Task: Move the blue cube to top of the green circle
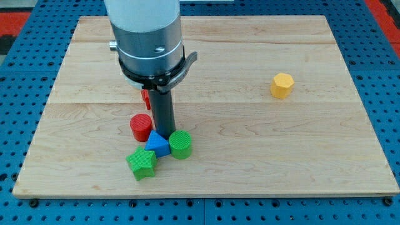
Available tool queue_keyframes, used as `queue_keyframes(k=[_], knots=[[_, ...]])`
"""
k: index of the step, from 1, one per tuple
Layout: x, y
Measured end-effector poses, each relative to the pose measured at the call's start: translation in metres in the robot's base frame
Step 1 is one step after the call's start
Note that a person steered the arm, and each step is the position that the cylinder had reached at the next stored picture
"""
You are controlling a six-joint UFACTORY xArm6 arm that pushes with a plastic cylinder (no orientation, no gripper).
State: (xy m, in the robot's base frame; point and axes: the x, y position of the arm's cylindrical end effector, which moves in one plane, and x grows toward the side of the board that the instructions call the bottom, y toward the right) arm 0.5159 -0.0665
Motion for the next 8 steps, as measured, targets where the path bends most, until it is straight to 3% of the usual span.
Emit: queue_keyframes(k=[1, 3, 4, 5, 6, 8], knots=[[-0.057, 0.027], [-0.282, 0.017], [-0.296, -0.090], [-0.267, -0.143], [-0.242, -0.104], [-0.264, -0.099]])
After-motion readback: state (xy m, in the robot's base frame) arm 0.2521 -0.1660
